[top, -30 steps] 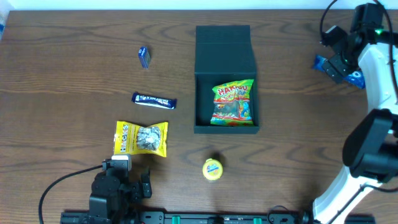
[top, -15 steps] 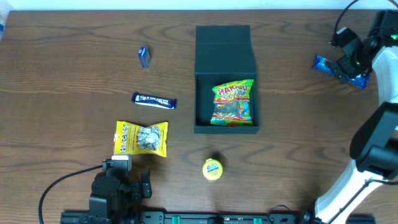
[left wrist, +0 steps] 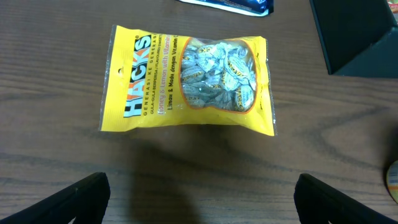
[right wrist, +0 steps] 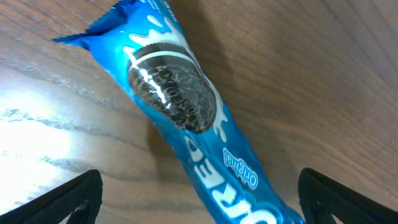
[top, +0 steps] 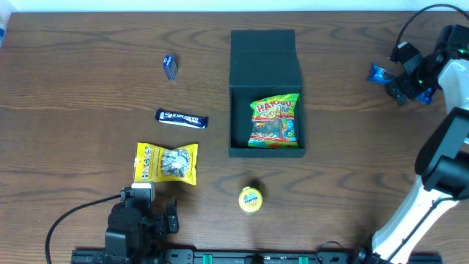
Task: Pack container
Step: 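Move the right gripper to the blue Oreo pack and grasp it, then carry the Oreo pack left and lower it into the box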
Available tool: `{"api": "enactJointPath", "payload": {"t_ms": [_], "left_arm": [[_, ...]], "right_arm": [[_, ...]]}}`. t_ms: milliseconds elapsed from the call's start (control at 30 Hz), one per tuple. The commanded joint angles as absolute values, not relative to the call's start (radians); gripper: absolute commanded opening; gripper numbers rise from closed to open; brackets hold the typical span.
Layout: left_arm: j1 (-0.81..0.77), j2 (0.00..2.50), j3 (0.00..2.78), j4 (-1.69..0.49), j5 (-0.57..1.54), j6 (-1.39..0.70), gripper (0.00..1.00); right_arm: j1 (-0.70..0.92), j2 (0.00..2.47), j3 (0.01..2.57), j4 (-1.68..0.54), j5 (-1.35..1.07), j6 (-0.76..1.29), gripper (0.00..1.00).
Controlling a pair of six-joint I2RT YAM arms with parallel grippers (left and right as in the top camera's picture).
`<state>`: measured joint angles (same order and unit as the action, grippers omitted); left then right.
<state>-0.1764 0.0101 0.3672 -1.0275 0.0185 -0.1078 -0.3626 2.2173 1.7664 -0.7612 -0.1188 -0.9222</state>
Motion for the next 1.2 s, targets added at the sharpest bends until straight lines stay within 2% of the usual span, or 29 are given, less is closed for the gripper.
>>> {"api": "enactJointPath", "payload": {"t_ms": [0, 733, 867, 1000, 1167], "left_arm": [[-0.17, 0.004, 0.348, -1.076, -0.007, -0.109, 0.96], [-0.17, 0.004, 0.348, -1.076, -0.007, -0.109, 0.96], [-0.17, 0.004, 0.348, -1.076, -0.007, -0.109, 0.96], [-0.17, 0.004, 0.348, -1.076, -0.007, -0.109, 0.96], [-0.17, 0.004, 0.348, -1.076, -0.007, -0.109, 0.96]], "right_arm": [[-0.367, 2.243, 1.774, -0.752, -0.148, -0.925, 0.99], [-0.345, 2.299, 1.774, -0.736, -0.154, -0.913, 0.99], [-0.34, 2.299, 1.774, -0.737, -0.153, -0.913, 0.83], [-0.337, 2.299, 1.774, -0.743, -0.141, -0.913, 0.73], [-0.329, 2.299, 1.774, -0.752, -0.128, -0.913, 0.68]]}}
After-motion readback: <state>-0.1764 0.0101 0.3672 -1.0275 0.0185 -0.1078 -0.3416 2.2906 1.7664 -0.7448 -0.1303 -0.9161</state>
